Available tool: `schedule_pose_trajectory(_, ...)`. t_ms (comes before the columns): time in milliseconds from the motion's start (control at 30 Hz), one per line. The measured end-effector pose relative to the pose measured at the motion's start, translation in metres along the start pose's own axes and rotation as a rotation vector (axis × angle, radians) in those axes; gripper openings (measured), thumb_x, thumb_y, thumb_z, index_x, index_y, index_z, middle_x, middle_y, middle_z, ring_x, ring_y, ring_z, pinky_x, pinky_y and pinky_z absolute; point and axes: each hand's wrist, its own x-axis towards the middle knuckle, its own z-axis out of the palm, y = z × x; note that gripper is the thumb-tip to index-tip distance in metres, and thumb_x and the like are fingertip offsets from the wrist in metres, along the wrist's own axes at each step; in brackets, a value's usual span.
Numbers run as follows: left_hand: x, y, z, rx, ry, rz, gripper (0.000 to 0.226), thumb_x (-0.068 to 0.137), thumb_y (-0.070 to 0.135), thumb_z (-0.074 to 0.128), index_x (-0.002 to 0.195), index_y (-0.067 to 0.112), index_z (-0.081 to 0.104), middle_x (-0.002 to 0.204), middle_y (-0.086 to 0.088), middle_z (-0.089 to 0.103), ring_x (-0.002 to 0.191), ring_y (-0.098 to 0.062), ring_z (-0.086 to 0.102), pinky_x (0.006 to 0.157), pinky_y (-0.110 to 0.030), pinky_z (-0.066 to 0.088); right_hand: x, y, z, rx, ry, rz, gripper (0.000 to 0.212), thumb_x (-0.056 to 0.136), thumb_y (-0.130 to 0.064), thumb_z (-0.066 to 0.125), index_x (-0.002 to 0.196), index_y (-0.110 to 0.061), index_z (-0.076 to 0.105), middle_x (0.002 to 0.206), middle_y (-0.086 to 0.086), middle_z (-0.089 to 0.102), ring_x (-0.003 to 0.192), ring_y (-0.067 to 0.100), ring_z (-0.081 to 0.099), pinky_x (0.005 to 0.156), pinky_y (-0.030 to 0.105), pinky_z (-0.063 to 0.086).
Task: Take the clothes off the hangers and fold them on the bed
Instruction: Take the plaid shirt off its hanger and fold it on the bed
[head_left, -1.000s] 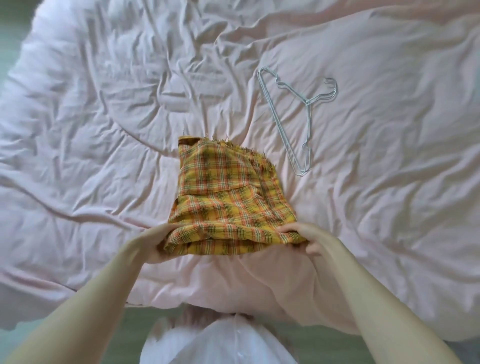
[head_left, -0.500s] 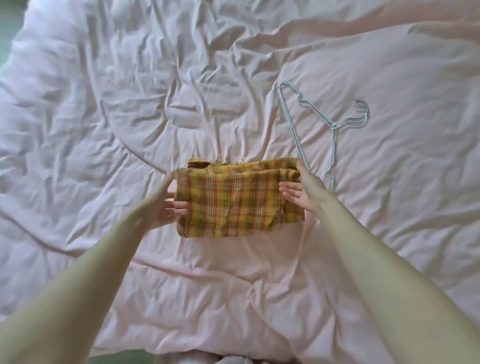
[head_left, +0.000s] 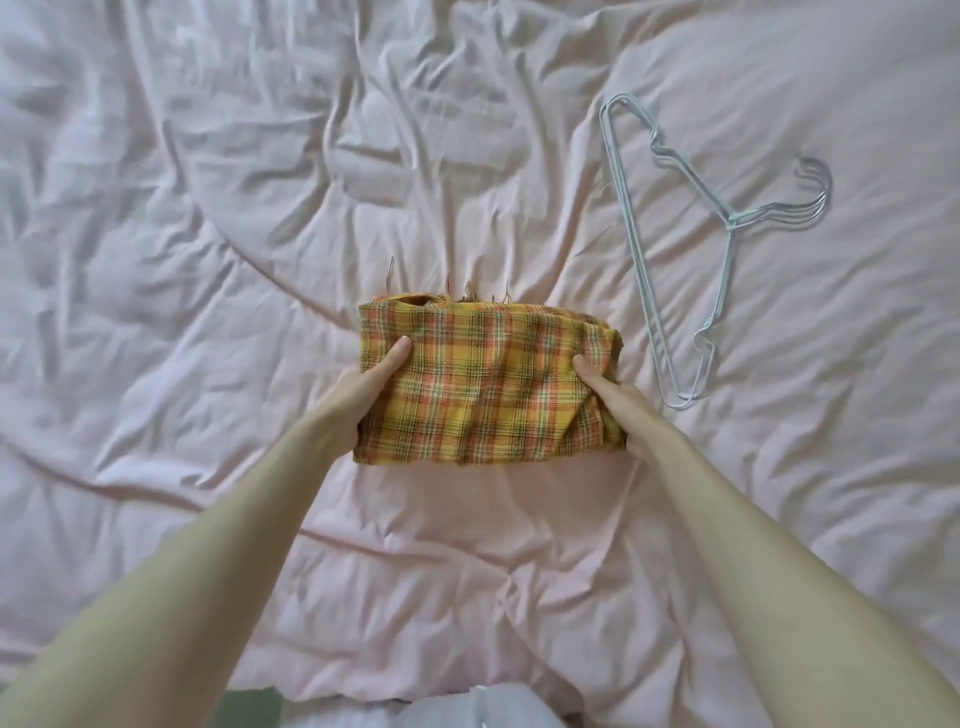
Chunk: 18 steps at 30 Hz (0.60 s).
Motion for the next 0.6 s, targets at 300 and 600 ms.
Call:
schedule_pose_trajectory(300,-0.084,-0.073,-0.005,-0.085,0.106,0.054,0.047,0.074,0.055,0.066,0.107,0.022,0.062,0.101,-0.009,0.072,0.091,-0.027,0.069,0.078,-0.041,0.055,-0.072,0.05,0.021,0.09,-0.294,0.14,0.041,0.085,-0.025,0.065,0.122,-0.01,0.057,0.108,0.016,0.069,0.099,0.031,0.066,0.089,0.046,0.052)
schedule_pose_trajectory(600,-0.232,-0.196,-0.031,-0.556,0.347,0.119,0.038,0.081,0.048,0.064,0.106,0.02,0.063,0.101,-0.01,0.072,0.095,-0.03,0.067,0.085,-0.043,0.053,-0.173,0.049,0.092,-0.384,-0.44,-0.09,0.043,0.081,-0.032,0.071,0.116,-0.011,0.059,0.108,0.012,0.07,0.099,0.028,0.067,0.092,0.043,0.052)
